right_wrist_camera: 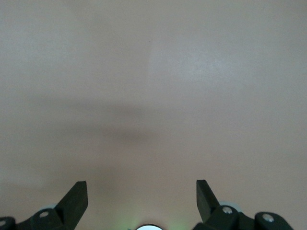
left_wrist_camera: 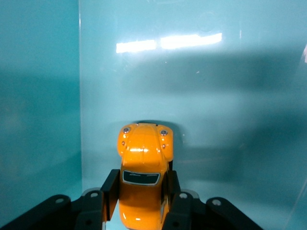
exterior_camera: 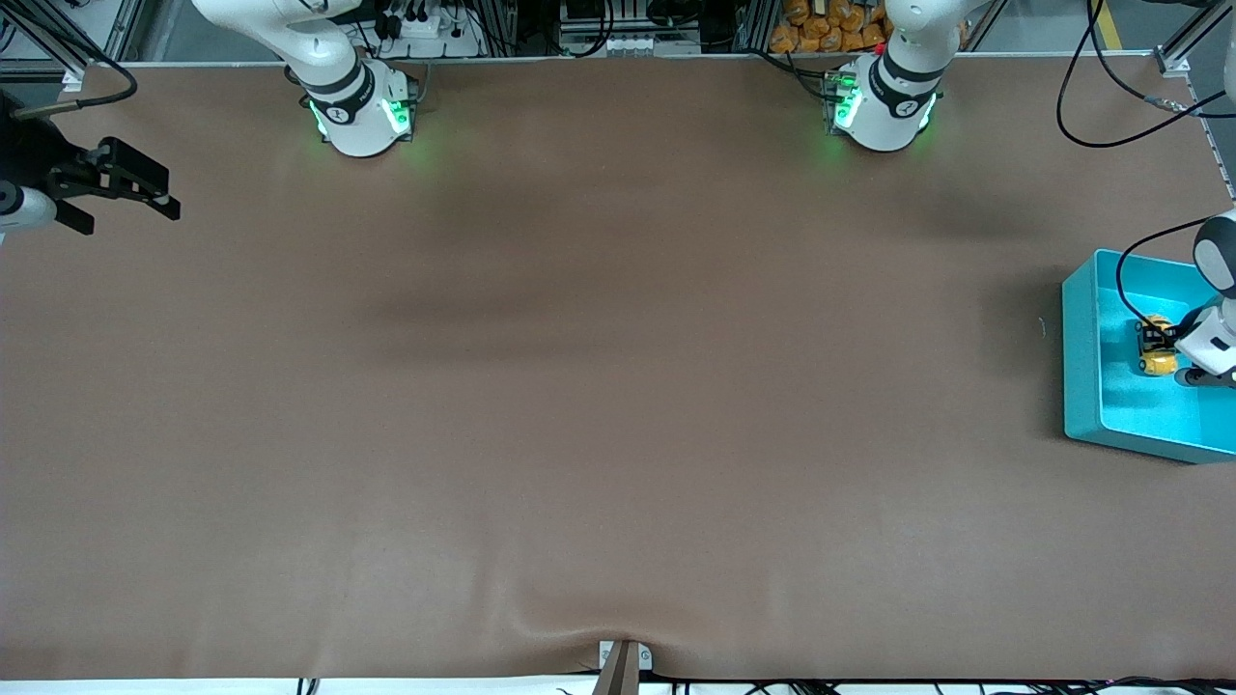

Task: Wind and store yellow beetle car

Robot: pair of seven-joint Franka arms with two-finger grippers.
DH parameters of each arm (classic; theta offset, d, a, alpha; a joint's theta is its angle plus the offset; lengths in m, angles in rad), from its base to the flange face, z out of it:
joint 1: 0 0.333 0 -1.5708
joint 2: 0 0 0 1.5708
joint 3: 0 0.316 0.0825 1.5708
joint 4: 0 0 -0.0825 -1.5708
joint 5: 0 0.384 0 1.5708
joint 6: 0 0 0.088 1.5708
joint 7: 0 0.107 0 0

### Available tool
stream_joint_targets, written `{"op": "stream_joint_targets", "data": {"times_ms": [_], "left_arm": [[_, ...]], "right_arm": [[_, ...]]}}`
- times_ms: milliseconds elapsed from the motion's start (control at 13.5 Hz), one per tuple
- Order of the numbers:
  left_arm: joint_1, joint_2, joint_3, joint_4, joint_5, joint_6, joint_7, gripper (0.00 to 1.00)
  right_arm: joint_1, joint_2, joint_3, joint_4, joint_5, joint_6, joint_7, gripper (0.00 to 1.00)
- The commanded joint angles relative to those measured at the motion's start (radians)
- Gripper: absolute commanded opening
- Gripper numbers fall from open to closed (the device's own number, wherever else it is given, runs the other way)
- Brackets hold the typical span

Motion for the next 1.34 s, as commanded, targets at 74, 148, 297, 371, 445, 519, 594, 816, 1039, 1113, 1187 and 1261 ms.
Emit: {"op": "stream_joint_targets", "data": {"times_ms": [74, 148, 297, 371, 445, 519, 594, 816, 1039, 1113, 1187, 1261], "left_arm": [[0.000, 0.006, -0.009, 0.014, -0.058, 0.003, -0.005, 0.95], [-0.002, 0.004, -0.009, 0.016, -0.059, 0.003, -0.005, 1.00], [-0.003, -0.008, -0.018, 0.016, -0.061, 0.003, -0.027, 1.00], [-0.005, -0.029, -0.018, 0.014, -0.062, 0.003, -0.046, 1.00], [-0.008, -0.052, -0.018, 0.013, -0.061, -0.003, -0.056, 1.00], [-0.009, -0.086, -0.018, 0.013, -0.061, -0.011, -0.051, 1.00], [-0.013, -0.112, -0.024, 0.013, -0.061, -0.020, -0.045, 1.00], [-0.016, -0.236, -0.072, 0.025, -0.062, -0.156, -0.039, 1.00], [-0.069, -0.339, -0.126, 0.168, -0.125, -0.475, -0.027, 1.00], [-0.101, -0.353, -0.123, 0.263, -0.206, -0.605, -0.024, 1.00], [-0.118, -0.358, -0.124, 0.351, -0.287, -0.710, -0.024, 1.00], [-0.129, -0.376, -0.124, 0.402, -0.353, -0.768, -0.027, 1.00]], "right_arm": [[0.002, 0.014, -0.010, 0.015, -0.027, -0.006, -0.005, 1.00], [0.002, 0.014, -0.010, 0.015, -0.025, -0.003, -0.006, 1.00], [-0.002, 0.014, -0.010, 0.015, -0.022, 0.001, -0.006, 1.00], [-0.002, 0.016, -0.012, 0.015, -0.025, 0.000, -0.006, 1.00], [-0.005, 0.022, -0.012, 0.018, -0.016, 0.000, 0.001, 1.00], [-0.003, 0.025, -0.013, 0.030, -0.012, -0.005, 0.005, 1.00], [-0.003, 0.025, -0.015, 0.033, -0.012, -0.008, 0.005, 1.00], [-0.027, 0.025, -0.018, 0.057, -0.012, -0.011, 0.002, 1.00], [-0.044, 0.024, -0.016, 0.064, -0.008, -0.011, -0.003, 1.00], [-0.044, 0.025, -0.016, 0.070, -0.008, -0.011, -0.003, 1.00], [-0.044, 0.025, -0.016, 0.070, -0.008, -0.011, -0.003, 1.00], [-0.046, 0.025, -0.016, 0.070, -0.010, -0.011, -0.003, 1.00]]}}
